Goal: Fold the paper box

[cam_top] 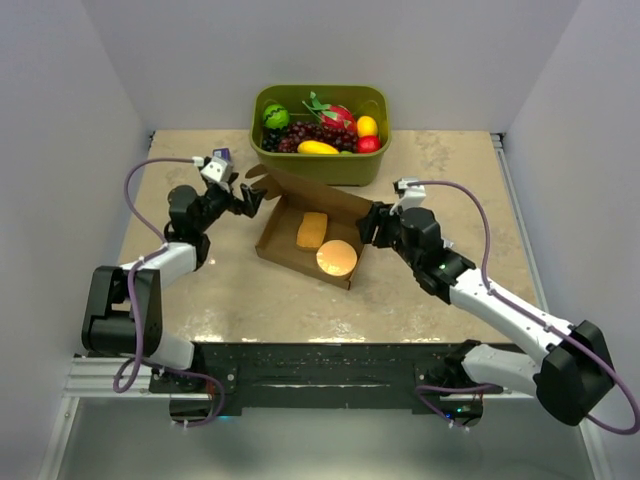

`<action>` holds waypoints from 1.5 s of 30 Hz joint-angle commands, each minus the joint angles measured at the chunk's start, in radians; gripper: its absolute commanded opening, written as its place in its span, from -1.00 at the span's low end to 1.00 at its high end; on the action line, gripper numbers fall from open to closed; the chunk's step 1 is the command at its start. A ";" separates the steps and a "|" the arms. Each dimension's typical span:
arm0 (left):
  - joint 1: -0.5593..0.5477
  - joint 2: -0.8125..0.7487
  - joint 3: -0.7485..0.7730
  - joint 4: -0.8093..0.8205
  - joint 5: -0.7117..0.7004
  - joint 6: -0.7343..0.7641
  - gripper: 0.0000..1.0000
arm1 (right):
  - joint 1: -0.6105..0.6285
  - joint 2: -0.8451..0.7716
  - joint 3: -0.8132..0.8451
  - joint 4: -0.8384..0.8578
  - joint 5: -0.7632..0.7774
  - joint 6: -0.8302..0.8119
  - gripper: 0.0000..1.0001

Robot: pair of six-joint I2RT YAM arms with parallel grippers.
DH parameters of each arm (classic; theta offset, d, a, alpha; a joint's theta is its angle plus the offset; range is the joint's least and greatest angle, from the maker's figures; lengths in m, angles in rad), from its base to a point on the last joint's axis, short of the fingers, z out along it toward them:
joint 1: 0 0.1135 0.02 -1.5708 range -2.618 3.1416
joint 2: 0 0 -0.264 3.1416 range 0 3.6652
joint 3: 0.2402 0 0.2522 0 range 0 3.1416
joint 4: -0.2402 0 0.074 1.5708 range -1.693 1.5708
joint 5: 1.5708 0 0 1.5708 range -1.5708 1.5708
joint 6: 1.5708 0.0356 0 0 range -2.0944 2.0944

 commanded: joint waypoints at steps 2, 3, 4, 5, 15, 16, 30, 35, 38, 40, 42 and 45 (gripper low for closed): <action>0.004 0.036 0.058 0.045 0.075 0.036 0.88 | 0.004 0.024 0.035 0.033 0.073 0.002 0.04; 0.004 0.048 0.066 0.031 0.092 0.039 0.84 | 0.006 0.025 0.036 0.031 0.073 0.002 0.01; 0.004 0.055 0.078 0.024 0.099 0.044 0.82 | 0.006 0.030 0.039 0.028 0.073 -0.001 0.00; 0.004 0.062 0.081 0.025 0.107 0.042 0.79 | 0.004 0.036 0.041 0.026 0.073 -0.001 -0.01; 0.002 0.100 0.098 0.059 0.158 0.009 0.30 | 0.004 0.067 0.062 0.014 0.071 -0.006 -0.06; 0.002 0.100 0.097 0.066 0.161 -0.002 0.28 | 0.004 0.068 0.065 0.013 0.068 -0.007 -0.06; -0.076 0.092 0.126 0.022 0.098 -0.005 -0.81 | 0.006 0.099 0.076 0.008 0.058 -0.007 -0.26; -0.162 0.051 0.127 -0.073 -0.058 -0.001 -1.00 | 0.004 0.100 0.070 0.019 0.065 -0.003 -0.34; -0.219 0.028 0.129 -0.116 -0.140 0.005 -1.00 | 0.006 0.106 0.064 0.029 0.065 0.000 -0.40; -0.240 0.019 0.135 -0.143 -0.167 -0.013 -1.00 | 0.004 0.113 0.061 0.036 0.064 0.003 -0.42; -0.243 0.011 0.138 -0.153 -0.193 -0.059 -1.00 | 0.004 0.116 0.055 0.042 0.064 0.005 -0.46; -0.243 -0.012 0.158 -0.179 -0.226 -0.106 -1.00 | 0.004 0.126 0.047 0.048 0.068 0.003 -0.58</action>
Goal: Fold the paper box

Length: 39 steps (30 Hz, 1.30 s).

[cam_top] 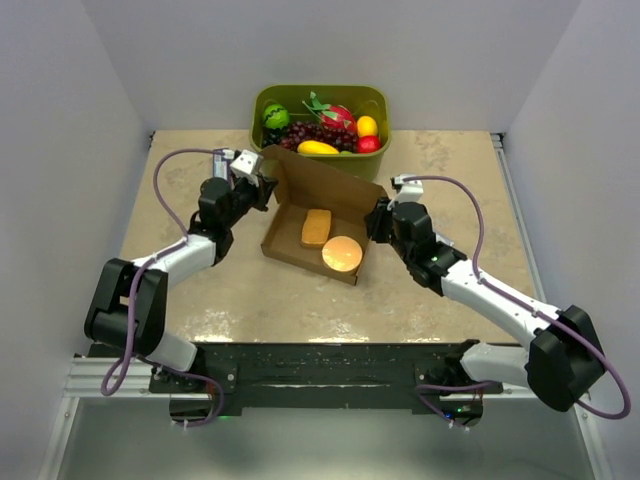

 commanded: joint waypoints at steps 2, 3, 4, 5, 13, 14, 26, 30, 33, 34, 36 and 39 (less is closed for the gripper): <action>-0.030 -0.058 0.082 -0.087 -0.016 -0.105 -1.00 | 0.007 0.030 0.007 0.051 -0.011 0.008 -0.61; -0.030 -0.058 0.091 -0.105 -0.010 -0.122 -1.00 | 0.008 0.032 0.003 0.053 -0.008 0.008 -0.63; -0.030 -0.059 0.105 -0.133 0.010 -0.163 -1.00 | 0.008 0.033 0.000 0.056 -0.002 0.006 -0.64; -0.030 -0.059 0.107 -0.133 0.014 -0.179 -1.00 | 0.008 0.038 0.000 0.060 -0.002 0.006 -0.66; -0.046 -0.070 0.006 -0.130 0.011 -0.179 -1.00 | 0.007 0.040 -0.017 0.073 0.001 0.006 -0.68; -0.050 -0.079 -0.019 -0.109 0.001 -0.170 -1.00 | 0.007 0.041 -0.020 0.077 0.004 0.006 -0.67; -0.118 -0.187 -0.300 -0.035 -0.203 -0.120 -1.00 | 0.008 0.030 -0.043 0.088 -0.016 0.014 -0.66; -0.127 -0.194 -0.335 -0.049 -0.239 -0.125 -1.00 | 0.010 0.006 -0.077 0.091 -0.025 0.025 -0.65; -0.139 -0.199 -0.369 -0.046 -0.285 -0.128 -1.00 | 0.011 -0.016 -0.094 0.077 -0.034 0.034 -0.62; -0.142 -0.202 -0.376 -0.046 -0.291 -0.130 -1.00 | 0.011 -0.028 -0.099 0.064 -0.039 0.036 -0.61; -0.145 -0.205 -0.392 -0.047 -0.351 -0.140 -1.00 | 0.013 -0.043 -0.099 0.044 -0.048 0.037 -0.52; -0.149 -0.216 -0.396 -0.056 -0.387 -0.148 -1.00 | 0.013 -0.078 -0.082 -0.021 -0.079 0.037 -0.08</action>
